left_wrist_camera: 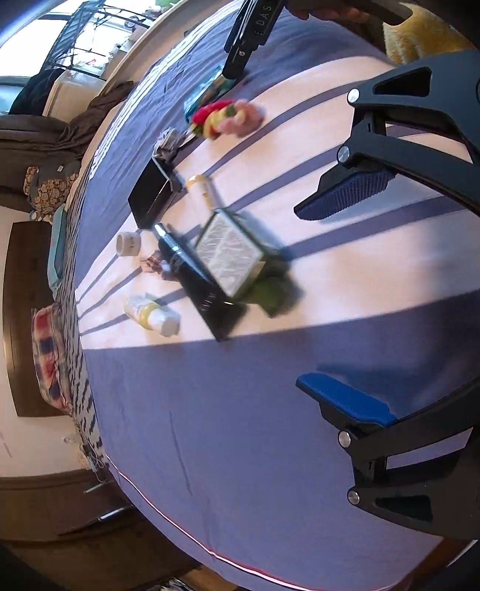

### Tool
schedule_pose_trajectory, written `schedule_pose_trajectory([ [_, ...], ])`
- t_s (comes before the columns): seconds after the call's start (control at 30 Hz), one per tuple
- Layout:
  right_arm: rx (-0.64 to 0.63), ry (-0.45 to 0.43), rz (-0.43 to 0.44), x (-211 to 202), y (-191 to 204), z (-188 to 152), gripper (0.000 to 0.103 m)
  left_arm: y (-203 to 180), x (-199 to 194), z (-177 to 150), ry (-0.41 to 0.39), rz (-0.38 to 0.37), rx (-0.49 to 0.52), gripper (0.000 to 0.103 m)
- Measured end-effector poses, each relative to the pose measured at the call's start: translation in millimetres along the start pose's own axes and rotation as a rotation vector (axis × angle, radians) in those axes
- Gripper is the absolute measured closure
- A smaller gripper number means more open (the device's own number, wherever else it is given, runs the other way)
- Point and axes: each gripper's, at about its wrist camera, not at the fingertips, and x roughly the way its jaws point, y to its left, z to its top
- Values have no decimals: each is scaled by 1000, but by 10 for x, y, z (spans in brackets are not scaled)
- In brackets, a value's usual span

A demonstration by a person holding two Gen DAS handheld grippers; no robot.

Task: Collect trash
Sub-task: 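Grasp the second green bottle with the left tool while the right tool grasps the blue wipe pack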

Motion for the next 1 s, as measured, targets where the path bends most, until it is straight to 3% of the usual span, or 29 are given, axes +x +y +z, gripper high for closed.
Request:
schedule_pose_trajectory([
  [0.3, -26, 13, -5, 294, 109, 193, 23, -145, 396, 302, 26, -27, 67, 35],
  [0.4, -35, 17, -8, 354, 144, 258, 33, -189, 444, 341, 25, -30, 76, 41],
  [0.43, -38, 17, -10, 364, 151, 272, 39, -193, 451, 350, 26, -40, 76, 47],
  [0.5, -50, 15, -18, 367, 176, 273, 54, -212, 452, 352, 26, -37, 85, 49],
  [0.57, -56, 7, -15, 340, 181, 243, 59, -224, 436, 340, 25, -37, 95, 53],
  [1.0, -64, 17, 19, -159, 162, -231, 62, -257, -38, -158, 33, -24, 89, 57],
])
